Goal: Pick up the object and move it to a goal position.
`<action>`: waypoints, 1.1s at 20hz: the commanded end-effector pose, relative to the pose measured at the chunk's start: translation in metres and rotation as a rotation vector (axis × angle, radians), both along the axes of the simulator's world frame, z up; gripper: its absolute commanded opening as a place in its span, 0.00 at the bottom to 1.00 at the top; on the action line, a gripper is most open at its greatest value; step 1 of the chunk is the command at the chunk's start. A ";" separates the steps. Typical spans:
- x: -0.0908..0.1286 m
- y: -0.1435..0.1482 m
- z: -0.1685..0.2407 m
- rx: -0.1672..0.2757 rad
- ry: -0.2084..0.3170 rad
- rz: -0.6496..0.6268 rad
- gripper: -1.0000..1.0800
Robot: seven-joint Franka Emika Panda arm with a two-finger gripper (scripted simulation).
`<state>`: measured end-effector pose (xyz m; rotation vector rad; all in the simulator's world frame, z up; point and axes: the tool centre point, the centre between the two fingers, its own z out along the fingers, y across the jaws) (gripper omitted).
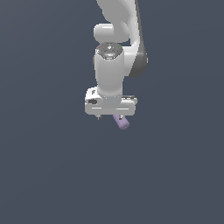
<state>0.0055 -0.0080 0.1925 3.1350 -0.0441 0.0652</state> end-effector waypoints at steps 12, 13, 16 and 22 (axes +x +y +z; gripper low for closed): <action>-0.002 -0.023 -0.004 0.003 0.017 -0.031 0.96; -0.002 -0.023 -0.004 0.003 0.018 -0.032 0.96; -0.002 -0.022 -0.005 0.003 0.017 -0.027 0.96; -0.011 -0.012 -0.017 0.001 0.020 0.027 0.96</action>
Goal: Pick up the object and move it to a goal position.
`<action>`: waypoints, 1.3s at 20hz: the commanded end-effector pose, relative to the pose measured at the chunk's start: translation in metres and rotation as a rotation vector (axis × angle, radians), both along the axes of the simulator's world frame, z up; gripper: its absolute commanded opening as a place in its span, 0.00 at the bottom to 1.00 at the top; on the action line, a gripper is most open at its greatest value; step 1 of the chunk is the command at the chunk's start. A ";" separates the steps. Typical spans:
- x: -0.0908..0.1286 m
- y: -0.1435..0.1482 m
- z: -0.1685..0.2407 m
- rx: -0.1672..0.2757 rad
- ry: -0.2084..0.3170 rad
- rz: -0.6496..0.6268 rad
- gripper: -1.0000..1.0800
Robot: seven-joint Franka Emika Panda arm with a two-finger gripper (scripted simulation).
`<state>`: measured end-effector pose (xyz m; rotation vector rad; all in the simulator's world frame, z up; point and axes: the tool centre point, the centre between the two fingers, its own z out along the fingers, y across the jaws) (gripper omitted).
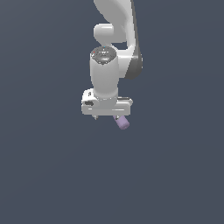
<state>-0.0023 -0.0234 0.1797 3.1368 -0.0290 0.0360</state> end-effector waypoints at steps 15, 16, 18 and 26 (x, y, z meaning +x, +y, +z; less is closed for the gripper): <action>-0.069 0.062 -0.074 -0.003 0.020 0.368 0.96; -0.073 0.065 -0.077 -0.003 0.020 0.386 0.96; -0.080 0.070 -0.082 -0.002 0.022 0.417 0.96; -0.089 0.076 -0.089 -0.001 0.024 0.458 0.96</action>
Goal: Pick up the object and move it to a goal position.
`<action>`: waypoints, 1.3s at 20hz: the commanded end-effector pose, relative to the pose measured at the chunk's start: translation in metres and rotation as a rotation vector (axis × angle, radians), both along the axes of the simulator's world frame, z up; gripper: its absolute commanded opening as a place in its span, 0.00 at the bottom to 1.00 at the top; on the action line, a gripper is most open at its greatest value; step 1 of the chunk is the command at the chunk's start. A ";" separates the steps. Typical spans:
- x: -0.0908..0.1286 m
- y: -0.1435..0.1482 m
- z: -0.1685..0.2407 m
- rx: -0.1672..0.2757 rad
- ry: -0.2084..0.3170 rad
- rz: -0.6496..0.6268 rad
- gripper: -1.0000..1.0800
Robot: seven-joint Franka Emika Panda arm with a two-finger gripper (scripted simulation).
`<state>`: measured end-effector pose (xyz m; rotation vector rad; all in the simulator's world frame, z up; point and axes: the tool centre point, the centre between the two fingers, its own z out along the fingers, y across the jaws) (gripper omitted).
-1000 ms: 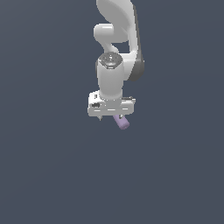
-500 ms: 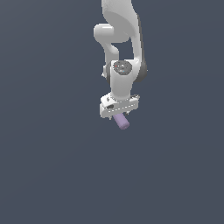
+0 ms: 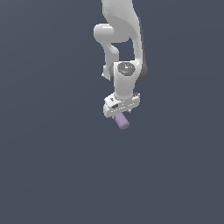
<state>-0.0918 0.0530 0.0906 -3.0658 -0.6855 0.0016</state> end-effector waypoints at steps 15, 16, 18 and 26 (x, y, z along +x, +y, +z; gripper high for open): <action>-0.002 0.000 -0.047 0.000 -0.001 0.005 0.96; -0.002 0.000 -0.048 0.000 -0.001 0.005 0.96; -0.001 0.000 -0.050 0.000 -0.001 0.005 0.96; -0.001 0.000 -0.051 0.000 -0.001 0.005 0.00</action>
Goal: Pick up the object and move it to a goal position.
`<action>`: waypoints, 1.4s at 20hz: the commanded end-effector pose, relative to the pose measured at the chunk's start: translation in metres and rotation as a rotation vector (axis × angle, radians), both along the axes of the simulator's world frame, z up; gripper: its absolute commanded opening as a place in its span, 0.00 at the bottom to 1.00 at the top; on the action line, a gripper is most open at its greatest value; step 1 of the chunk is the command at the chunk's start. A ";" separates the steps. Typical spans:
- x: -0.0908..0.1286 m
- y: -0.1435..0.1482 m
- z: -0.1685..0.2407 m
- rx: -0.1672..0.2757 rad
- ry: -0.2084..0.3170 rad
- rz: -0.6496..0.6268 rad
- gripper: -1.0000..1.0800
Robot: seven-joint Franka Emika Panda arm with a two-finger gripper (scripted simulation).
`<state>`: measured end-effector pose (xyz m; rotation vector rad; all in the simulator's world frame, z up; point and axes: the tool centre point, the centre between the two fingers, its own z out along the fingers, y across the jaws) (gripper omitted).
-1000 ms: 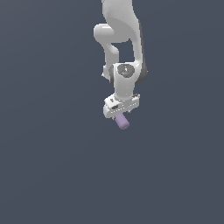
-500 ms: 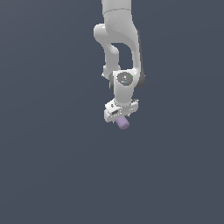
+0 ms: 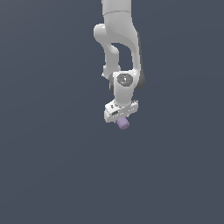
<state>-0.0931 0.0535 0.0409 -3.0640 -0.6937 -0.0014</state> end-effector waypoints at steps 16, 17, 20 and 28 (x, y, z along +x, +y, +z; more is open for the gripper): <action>0.007 0.003 0.039 0.000 0.000 0.001 0.00; 0.008 0.004 0.045 0.000 0.000 0.001 0.00; 0.012 0.005 0.068 0.000 0.000 0.001 0.00; 0.027 0.011 0.146 0.001 0.000 0.002 0.00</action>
